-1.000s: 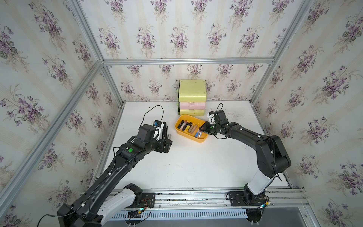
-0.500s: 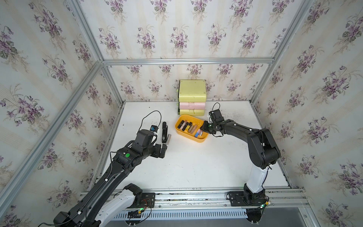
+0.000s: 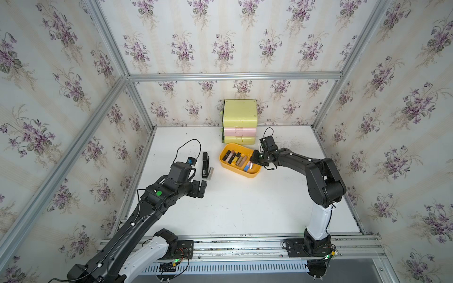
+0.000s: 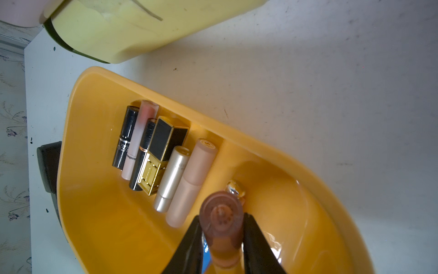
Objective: Put the lipstick into the storage box
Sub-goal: Place the lipstick in the storage box.
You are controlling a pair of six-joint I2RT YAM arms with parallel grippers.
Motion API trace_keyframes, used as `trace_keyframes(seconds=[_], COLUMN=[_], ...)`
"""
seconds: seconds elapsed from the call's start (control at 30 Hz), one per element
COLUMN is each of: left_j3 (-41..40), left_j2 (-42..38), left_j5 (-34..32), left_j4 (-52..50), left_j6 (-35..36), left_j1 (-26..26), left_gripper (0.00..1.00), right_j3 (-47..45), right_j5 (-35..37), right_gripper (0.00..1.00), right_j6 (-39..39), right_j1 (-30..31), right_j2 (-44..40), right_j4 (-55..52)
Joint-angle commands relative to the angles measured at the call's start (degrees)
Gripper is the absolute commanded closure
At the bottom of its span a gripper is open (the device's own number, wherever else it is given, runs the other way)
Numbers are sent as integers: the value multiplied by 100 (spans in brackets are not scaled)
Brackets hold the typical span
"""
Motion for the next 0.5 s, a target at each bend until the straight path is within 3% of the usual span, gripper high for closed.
trace_keyframes(seconds=[0.0,0.47], left_j3=[35,102], left_j2=[15,260], left_j5=[-60,25], left_j4=[-16,50], left_j6=[45,-13], left_j1=[18,37], left_gripper=[0,0], right_j3=[-1,-77], right_j5=[129,-35], right_gripper=[65,49], right_j6=[-43,7], right_j1=[-2,1], right_j2=[-1,-657], right_j4=[-145,6])
